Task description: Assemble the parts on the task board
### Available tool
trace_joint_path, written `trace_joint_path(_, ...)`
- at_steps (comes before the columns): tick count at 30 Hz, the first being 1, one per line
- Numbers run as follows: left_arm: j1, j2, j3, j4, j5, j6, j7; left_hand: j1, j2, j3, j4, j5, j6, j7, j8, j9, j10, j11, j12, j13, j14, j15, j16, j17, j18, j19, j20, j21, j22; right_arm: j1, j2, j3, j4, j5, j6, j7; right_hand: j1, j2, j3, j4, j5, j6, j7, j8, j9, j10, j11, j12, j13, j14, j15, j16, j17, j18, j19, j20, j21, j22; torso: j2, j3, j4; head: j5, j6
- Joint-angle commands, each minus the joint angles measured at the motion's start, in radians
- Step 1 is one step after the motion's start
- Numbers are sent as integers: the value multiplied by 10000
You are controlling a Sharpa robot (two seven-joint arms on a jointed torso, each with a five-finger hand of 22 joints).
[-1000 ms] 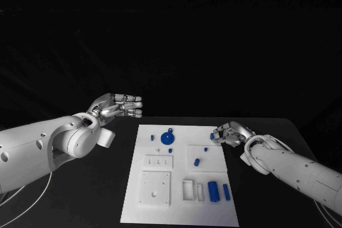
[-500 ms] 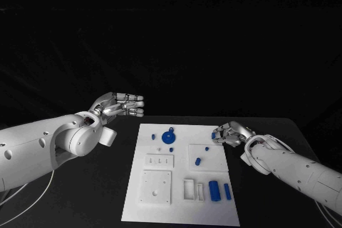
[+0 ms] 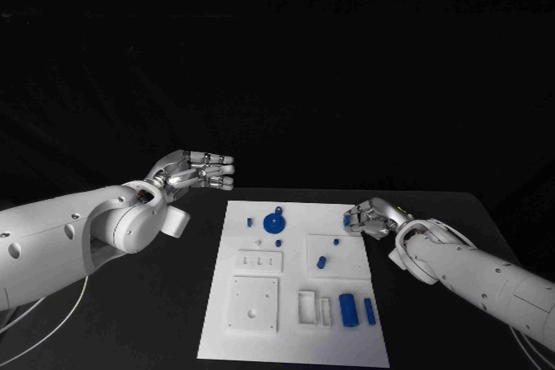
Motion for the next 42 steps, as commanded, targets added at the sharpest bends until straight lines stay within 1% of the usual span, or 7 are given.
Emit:
trace_joint_path(1,3,17,6,18,-70,157,14,57,53,-27,17,47,-37,42,-2,6,-66,6,45,16,-20,-6,-31,-8,14,-32,23,-52,2,-44,18,-23,6,-122,267,-46,-41,73,91,-4,-63,46,-40,21,14,10,-64,48,20,13,-76,55,19,-89,-8,-44,63,745,12,-9,1,-8,-1)
trace_joint_path(12,3,10,6,25,-87,181,-13,80,52,-27,18,46,-30,42,-2,6,-68,7,45,16,-22,-5,-30,-8,14,-33,24,-60,4,-43,38,-22,5,-118,243,-65,-146,177,323,22,-236,224,-65,21,16,24,-71,95,72,26,-85,90,78,-102,-6,-60,134,752,6,6,-12,5,-30)
trace_joint_path(17,3,4,6,27,-99,184,-21,80,52,-27,18,46,-30,42,-2,6,-68,7,45,16,-22,-5,-30,-8,14,-33,24,-60,4,-43,39,-22,-17,-91,187,-96,-190,362,692,96,-847,738,-49,32,39,8,-9,121,94,28,-47,113,113,-73,-7,-26,170,758,5,10,-15,-7,-25)
trace_joint_path(25,3,-2,6,35,-123,218,-15,107,63,-18,20,44,-15,41,-2,6,-54,0,46,16,10,-18,-19,-2,19,-15,17,-53,11,-43,43,-22,-1,202,114,-230,-137,615,1606,296,-2223,1518,-260,41,114,18,-116,114,94,29,-134,97,135,-121,-19,-95,210,760,8,11,-25,-14,-57)
trace_joint_path(32,4,35,6,18,-307,202,-79,151,90,7,-1,37,269,3,20,25,33,-36,46,15,108,-58,3,7,9,13,-16,-27,24,-43,61,-22,118,37,-428,-492,-176,349,2376,365,-2470,1878,-322,32,156,99,-162,72,71,69,-190,100,185,-170,0,-165,304,768,11,2,-37,-56,-72)
trace_joint_path(36,6,78,8,-1,-505,106,-370,110,59,-8,-9,10,1279,-184,37,51,734,-304,13,16,958,-448,587,154,-113,459,-362,353,215,-5,-39,-21,307,-92,-491,-666,-178,219,2454,342,-2254,1877,-316,35,152,80,-163,29,52,65,-188,76,179,-161,-3,-167,288,764,9,-9,-32,-115,-4)
trace_joint_path(42,11,240,13,-90,-967,39,-1101,-132,41,-126,168,-2,1763,-439,65,66,1939,-806,63,28,2603,-1180,2239,937,-256,1522,-1091,1513,847,275,-245,-21,958,-460,-368,-1138,-199,141,2588,368,-2371,1893,-320,29,132,109,-171,17,45,91,-194,89,200,-144,13,-168,291,762,-53,-39,-89,-123,27)
